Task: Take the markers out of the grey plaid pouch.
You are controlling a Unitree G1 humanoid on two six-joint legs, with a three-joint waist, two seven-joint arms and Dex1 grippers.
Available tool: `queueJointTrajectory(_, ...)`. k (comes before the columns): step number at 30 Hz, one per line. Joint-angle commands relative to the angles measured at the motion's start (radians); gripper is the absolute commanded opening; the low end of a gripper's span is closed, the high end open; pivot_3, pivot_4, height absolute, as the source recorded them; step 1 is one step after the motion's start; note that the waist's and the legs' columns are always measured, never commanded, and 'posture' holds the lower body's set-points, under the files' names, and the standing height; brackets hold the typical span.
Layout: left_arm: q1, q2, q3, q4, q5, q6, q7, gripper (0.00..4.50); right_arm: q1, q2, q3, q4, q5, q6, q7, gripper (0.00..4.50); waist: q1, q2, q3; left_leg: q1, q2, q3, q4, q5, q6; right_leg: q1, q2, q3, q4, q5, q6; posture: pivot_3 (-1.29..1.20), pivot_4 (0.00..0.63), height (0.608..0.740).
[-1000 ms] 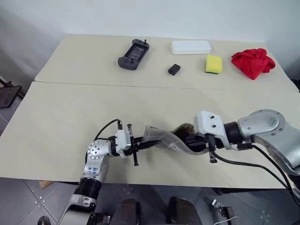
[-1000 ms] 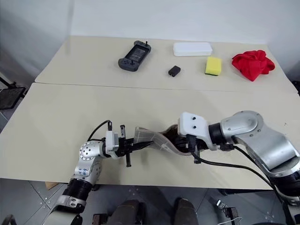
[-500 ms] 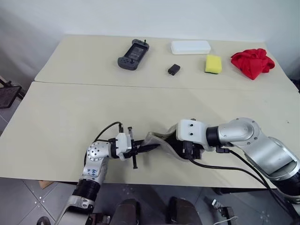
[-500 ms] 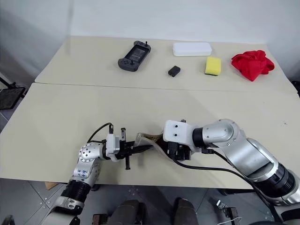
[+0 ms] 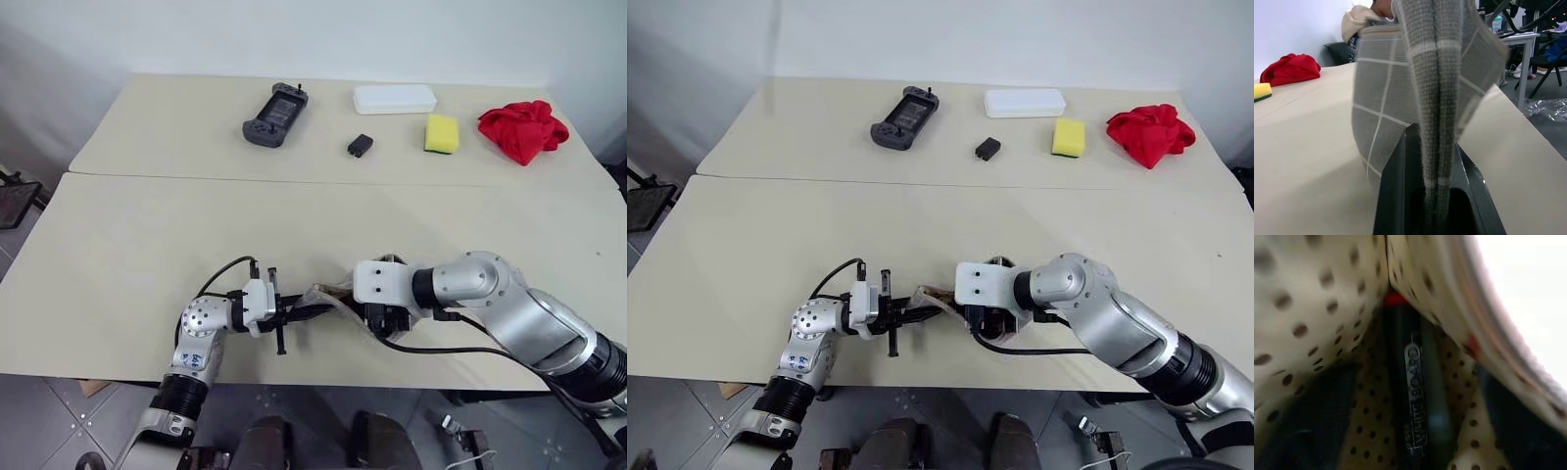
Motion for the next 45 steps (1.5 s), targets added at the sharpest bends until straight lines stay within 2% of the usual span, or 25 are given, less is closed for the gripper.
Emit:
queueJointTrajectory(1,0.002,-0.005,0.006,-0.002,-0.007,0.001,0.011,0.0,0.012,0.002,0.025,0.028,-0.057,-0.019,-0.009,2.47,0.001,0.0,0.0,0.0,0.0,0.0,0.0,0.0,0.0,0.0,0.0,0.0,0.0,0.0,0.0,0.0,0.15,0.74)
queueJointTrajectory(6,-0.003,-0.001,0.01,-0.001,-0.011,0.007,0.011,0.0,0.019,-0.008,0.015,0.04,-0.091,-0.04,0.005,0.85,0.001,0.0,0.0,0.0,0.0,0.0,0.0,0.0,0.0,0.0,0.0,0.0,0.0,0.0,0.0,0.0,0.15,0.74)
queueJointTrajectory(7,-0.003,0.001,0.012,0.001,-0.012,0.007,0.01,0.0,0.021,-0.011,0.011,0.041,-0.092,-0.045,0.011,0.64,0.001,0.0,0.0,0.0,0.0,0.0,0.0,0.0,0.0,0.0,0.0,0.0,0.0,0.0,0.0,0.0,0.15,0.74)
queueJointTrajectory(10,-0.007,0.003,0.016,0.007,-0.012,0.007,0.01,0.0,0.029,-0.019,-0.009,0.039,-0.077,-0.073,0.041,0.62,0.001,0.0,0.0,0.0,0.0,0.0,0.0,0.0,0.0,0.0,0.0,0.0,0.0,0.0,0.0,0.0,0.15,0.74)
queueJointTrajectory(15,-0.012,0.004,0.019,0.012,-0.01,0.007,0.017,0.0,0.062,-0.017,-0.129,0.048,-0.021,-0.169,0.058,0.62,0.003,0.0,0.0,0.0,0.0,0.0,0.0,0.0,0.0,0.0,0.0,0.0,0.0,0.0,0.0,0.0,0.15,0.74)
queueJointTrajectory(17,-0.01,0.006,0.021,0.012,-0.01,0.009,0.019,0.0,0.085,-0.012,-0.194,0.055,0.028,-0.263,0.086,0.62,0.003,0.0,0.0,0.0,0.0,0.0,0.0,0.0,0.0,0.0,0.0,0.0,0.0,0.0,0.0,0.0,0.15,0.74)
queueJointTrajectory(20,-0.004,0.011,0.028,0.009,-0.02,0.019,0.028,0.0,0.163,-0.031,-0.332,0.053,0.172,-0.46,0.214,0.62,0.005,0.0,0.0,0.0,-0.001,0.0,0.0,0.0,0.0,0.0,0.0,0.0,-0.001,0.0,0.0,0.0,0.15,0.74)
queueJointTrajectory(24,0.005,0.019,0.03,0.006,-0.024,0.021,0.024,0.0,0.224,-0.028,-0.456,0.13,0.238,-0.563,0.241,0.62,0.004,0.0,0.0,0.0,-0.001,0.0,-0.001,0.0,0.0,0.0,0.001,-0.001,-0.001,0.0,0.0,0.0,0.15,0.74)
queueJointTrajectory(31,0.009,0.022,0.035,0.009,-0.034,0.045,0.019,0.0,0.27,-0.005,-0.579,0.203,0.413,-0.58,0.32,0.62,0.004,0.0,0.0,0.0,0.0,0.001,-0.001,0.0,0.0,0.001,0.001,0.0,-0.001,0.0,0.0,0.0,0.15,0.74)
queueJointTrajectory(33,0.008,0.02,0.035,0.005,-0.044,0.062,0.014,0.0,0.281,0.001,-0.604,0.189,0.472,-0.558,0.333,0.62,0.004,0.0,0.0,0.0,0.0,0.001,-0.001,0.0,0.0,0.001,0.001,0.0,-0.001,0.0,0.0,0.0,0.15,0.74)
queueJointTrajectory(35,0.009,0.018,0.034,-0.024,-0.081,0.13,0.005,0.0,0.273,0.01,-0.676,0.124,0.663,-0.413,0.287,0.62,0.005,0.0,0.0,0.0,0.0,0.001,-0.001,0.0,0.0,0.001,0.001,0.0,-0.001,0.0,0.0,0.0,0.15,0.74)
queueJointTrajectory(37,0.003,0.023,0.034,-0.052,-0.136,0.22,-0.024,0.0,0.231,0.002,-0.78,0.108,0.923,-0.235,0.175,0.62,0.005,0.0,0.0,0.0,0.002,0.0,-0.001,0.0,0.0,0.001,0.001,0.0,-0.001,0.0,0.0,0.0,0.15,0.74)
queueJointTrajectory(39,-0.002,0.025,0.037,-0.065,-0.162,0.262,-0.045,0.0,0.2,-0.005,-0.843,0.117,1.074,-0.137,0.088,0.62,0.004,0.0,0.0,0.0,0.004,-0.001,0.0,0.0,0.0,0.001,0.0,0.0,0.0,0.0,0.0,0.0,0.15,0.74)
queueJointTrajectory(42,-0.011,0.026,0.037,-0.066,-0.175,0.312,-0.066,0.0,0.15,-0.022,-0.934,0.193,1.204,-0.048,-0.029,0.62,0.005,0.0,0.0,0.0,0.004,-0.001,0.0,0.0,0.0,0.001,0.0,-0.001,-0.001,0.0,0.0,0.0,0.15,0.74)
queueJointTrajectory(45,-0.031,-0.004,0.05,-0.026,-0.182,0.27,-0.117,0.0,0.142,-0.061,-0.993,0.313,1.145,-0.028,-0.091,0.62,0.009,0.0,0.0,0.0,0.002,-0.001,0.0,0.0,0.0,0.001,0.0,-0.001,-0.001,0.0,0.0,0.0,0.15,0.74)
